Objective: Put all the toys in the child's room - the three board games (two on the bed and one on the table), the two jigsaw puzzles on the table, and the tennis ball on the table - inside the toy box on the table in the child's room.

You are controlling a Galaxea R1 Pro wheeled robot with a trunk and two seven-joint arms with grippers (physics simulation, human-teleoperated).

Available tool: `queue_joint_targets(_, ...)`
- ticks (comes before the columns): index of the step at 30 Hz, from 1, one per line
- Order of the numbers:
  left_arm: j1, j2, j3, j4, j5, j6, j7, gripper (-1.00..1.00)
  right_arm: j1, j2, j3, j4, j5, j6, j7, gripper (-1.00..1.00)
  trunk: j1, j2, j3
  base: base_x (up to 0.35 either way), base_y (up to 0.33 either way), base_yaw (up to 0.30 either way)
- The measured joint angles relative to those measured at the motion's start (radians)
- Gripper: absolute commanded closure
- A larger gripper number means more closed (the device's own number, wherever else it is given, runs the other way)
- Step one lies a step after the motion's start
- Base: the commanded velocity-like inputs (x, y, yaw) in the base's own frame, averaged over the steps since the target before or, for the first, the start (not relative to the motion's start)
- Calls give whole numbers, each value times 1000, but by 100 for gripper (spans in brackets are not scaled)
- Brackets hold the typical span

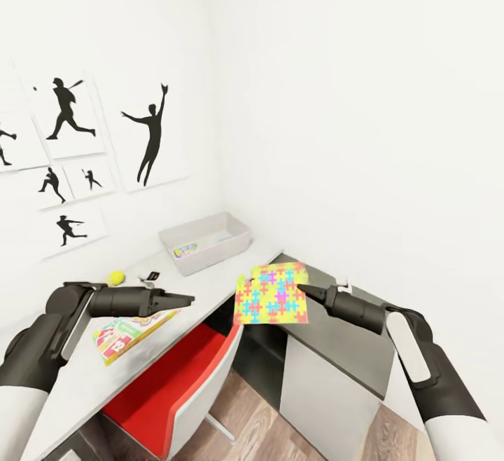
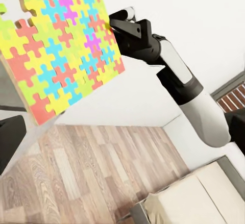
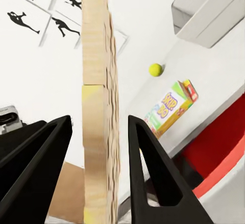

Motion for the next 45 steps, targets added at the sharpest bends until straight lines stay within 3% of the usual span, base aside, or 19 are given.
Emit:
queue_joint_targets(6, 2, 2, 1, 3, 0, -1, 2, -100, 10, -7, -2, -25, -3, 14, 2, 100, 0, 0, -2, 33, -30, 287)
queue_joint_targets(12, 14, 6, 55, 6, 4, -9, 3, -100, 11, -11, -37, -27, -4, 18, 3, 100, 0, 0, -5, 170, -33, 283)
queue_joint_targets(21, 32, 5, 75, 5, 8, -15, 2, -100, 12, -12, -49, -16, -4, 8, 14, 100, 0, 0, -10, 136, -2, 281)
queue_joint_targets(37, 37, 0, 78, 3, 10, -17, 0, -100, 13, -11, -50, -19, -1, 8, 10, 100, 0, 0, -19, 2, 0, 273)
queue_joint_targets(45, 37, 1, 78, 4, 10, -17, 0, -100, 14, -12, -67, -17, -3, 8, 15, 100, 0, 0, -23, -27, 0, 109)
